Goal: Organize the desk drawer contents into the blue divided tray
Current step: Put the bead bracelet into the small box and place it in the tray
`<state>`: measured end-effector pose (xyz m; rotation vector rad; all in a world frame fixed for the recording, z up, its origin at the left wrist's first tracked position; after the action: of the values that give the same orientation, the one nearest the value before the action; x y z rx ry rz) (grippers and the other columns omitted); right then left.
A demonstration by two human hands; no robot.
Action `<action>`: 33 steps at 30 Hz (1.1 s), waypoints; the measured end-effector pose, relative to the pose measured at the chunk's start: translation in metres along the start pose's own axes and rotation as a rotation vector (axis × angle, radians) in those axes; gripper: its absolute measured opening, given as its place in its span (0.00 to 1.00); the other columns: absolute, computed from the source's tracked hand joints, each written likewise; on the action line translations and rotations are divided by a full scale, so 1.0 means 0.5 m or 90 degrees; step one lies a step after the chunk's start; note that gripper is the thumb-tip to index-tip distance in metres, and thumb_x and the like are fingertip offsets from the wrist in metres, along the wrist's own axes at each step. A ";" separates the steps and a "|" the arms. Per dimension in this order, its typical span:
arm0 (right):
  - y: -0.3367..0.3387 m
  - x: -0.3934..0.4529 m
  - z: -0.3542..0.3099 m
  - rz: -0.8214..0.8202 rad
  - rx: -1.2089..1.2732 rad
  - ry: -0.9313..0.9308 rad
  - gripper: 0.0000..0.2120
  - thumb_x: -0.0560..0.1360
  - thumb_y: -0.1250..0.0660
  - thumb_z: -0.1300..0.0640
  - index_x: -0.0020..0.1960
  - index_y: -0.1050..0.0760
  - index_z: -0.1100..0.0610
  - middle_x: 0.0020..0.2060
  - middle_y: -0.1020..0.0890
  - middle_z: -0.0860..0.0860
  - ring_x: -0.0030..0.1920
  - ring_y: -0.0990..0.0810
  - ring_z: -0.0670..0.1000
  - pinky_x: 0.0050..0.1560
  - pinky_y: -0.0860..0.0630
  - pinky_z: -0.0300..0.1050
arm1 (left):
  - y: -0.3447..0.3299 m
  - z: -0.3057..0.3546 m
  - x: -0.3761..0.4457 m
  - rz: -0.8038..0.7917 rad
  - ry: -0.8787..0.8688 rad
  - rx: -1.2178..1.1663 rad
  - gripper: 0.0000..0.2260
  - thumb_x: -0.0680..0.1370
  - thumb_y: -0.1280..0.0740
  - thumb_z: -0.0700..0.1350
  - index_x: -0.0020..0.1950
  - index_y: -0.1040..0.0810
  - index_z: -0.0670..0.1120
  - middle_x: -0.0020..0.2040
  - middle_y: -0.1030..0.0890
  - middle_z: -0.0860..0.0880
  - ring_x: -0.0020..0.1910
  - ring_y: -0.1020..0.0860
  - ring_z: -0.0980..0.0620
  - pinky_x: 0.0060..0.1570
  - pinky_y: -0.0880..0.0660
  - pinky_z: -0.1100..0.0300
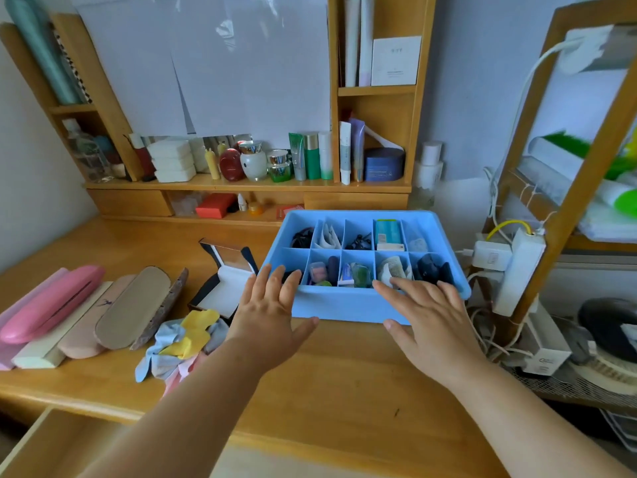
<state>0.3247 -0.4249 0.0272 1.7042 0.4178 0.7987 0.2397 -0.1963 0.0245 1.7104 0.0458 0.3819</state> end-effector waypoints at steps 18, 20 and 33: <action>0.081 0.084 -0.101 0.104 0.292 -0.005 0.16 0.73 0.31 0.50 0.60 0.24 0.46 0.49 0.21 0.37 0.49 0.25 0.39 0.51 0.30 0.37 | 0.004 -0.018 -0.192 0.084 -0.043 -0.363 0.08 0.79 0.41 0.53 0.52 0.23 0.55 0.54 0.25 0.60 0.51 0.28 0.66 0.54 0.29 0.69; 0.067 0.120 -0.169 0.059 0.308 0.017 0.08 0.74 0.32 0.50 0.52 0.22 0.46 0.40 0.22 0.36 0.44 0.24 0.39 0.45 0.28 0.38 | 0.002 -0.045 -0.217 0.094 -0.032 -0.369 0.06 0.78 0.37 0.51 0.46 0.21 0.54 0.47 0.23 0.60 0.46 0.27 0.66 0.49 0.27 0.67; -0.058 0.389 -0.388 0.017 0.021 0.042 0.11 0.76 0.38 0.53 0.36 0.32 0.53 0.31 0.30 0.47 0.45 0.25 0.55 0.35 0.39 0.43 | -0.036 -0.095 -0.224 0.248 -0.010 -0.383 0.07 0.69 0.39 0.42 0.39 0.20 0.47 0.40 0.20 0.53 0.38 0.21 0.53 0.46 0.28 0.59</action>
<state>0.3304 -0.1539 0.0793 1.7208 0.4572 0.8730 0.1241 -0.1754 -0.0121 1.1179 -0.3851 0.6006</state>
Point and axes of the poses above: each hand's wrist, its own x-axis towards the middle knuckle, its own y-axis out of the back of the hand, z = x × y, the point moved 4 cm from there along x, towards the middle knuckle
